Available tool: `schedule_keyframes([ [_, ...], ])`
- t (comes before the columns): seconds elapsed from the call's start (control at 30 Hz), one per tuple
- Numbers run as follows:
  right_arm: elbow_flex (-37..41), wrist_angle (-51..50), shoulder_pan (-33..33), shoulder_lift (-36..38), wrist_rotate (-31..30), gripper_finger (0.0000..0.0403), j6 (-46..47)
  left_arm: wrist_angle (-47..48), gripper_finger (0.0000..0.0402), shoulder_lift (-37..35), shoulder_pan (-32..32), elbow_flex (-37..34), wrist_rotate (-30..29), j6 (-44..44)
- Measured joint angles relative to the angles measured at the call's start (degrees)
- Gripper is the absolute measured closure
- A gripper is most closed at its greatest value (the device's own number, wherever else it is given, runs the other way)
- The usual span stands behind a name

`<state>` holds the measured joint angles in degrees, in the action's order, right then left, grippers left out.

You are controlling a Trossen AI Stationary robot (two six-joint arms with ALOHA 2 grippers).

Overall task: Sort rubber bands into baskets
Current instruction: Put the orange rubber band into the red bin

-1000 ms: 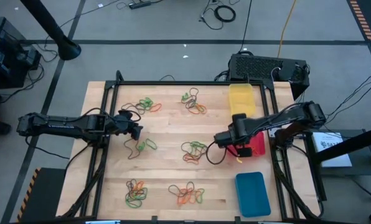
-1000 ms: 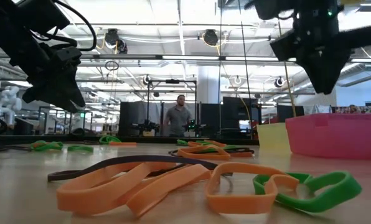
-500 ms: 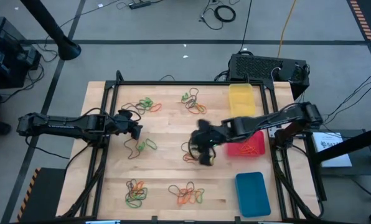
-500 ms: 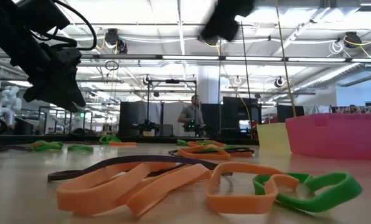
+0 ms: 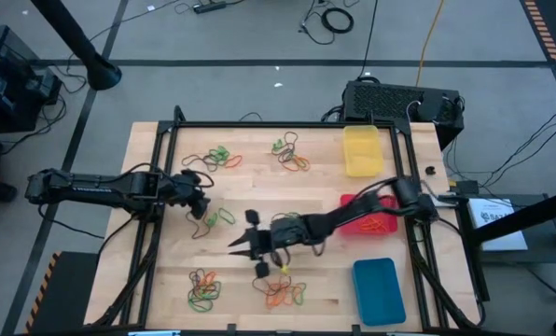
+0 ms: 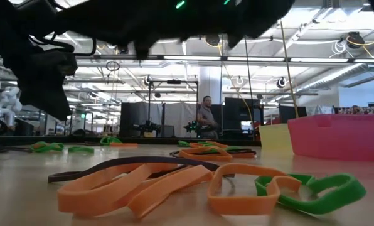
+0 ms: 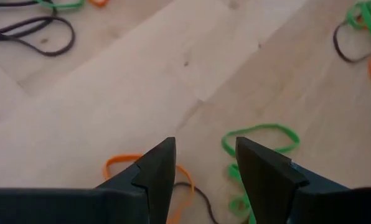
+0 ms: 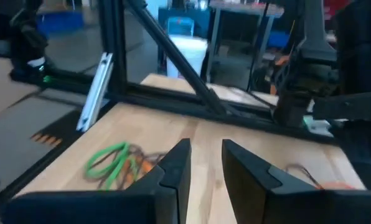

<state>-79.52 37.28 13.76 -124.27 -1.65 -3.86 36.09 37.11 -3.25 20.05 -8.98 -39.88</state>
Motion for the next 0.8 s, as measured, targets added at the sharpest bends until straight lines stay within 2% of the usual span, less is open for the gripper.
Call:
schedule_keyframes([
  [0.17,-13.6,0.0,0.0,-12.2,0.3,0.0319,0.0,0.4,0.0226,0.0,0.0,0.0,2.4,1.8],
  [0.33,-29.9,-5.4,0.0,-22.9,0.6,0.0319,0.5,0.4,0.0226,0.0,0.0,0.0,3.3,1.7],
  [0.43,-36.2,-10.0,-0.3,-26.3,5.8,0.0319,3.9,0.5,0.0226,0.0,0.0,0.0,3.8,1.4],
  [0.57,-39.1,-15.8,-1.4,-27.7,13.5,0.0319,7.7,0.4,0.0226,0.0,0.0,0.0,4.2,1.4],
  [0.8,-39.1,-27.1,-1.4,-27.7,13.4,0.0319,3.4,0.4,0.0226,0.0,0.0,0.0,3.8,1.7],
])
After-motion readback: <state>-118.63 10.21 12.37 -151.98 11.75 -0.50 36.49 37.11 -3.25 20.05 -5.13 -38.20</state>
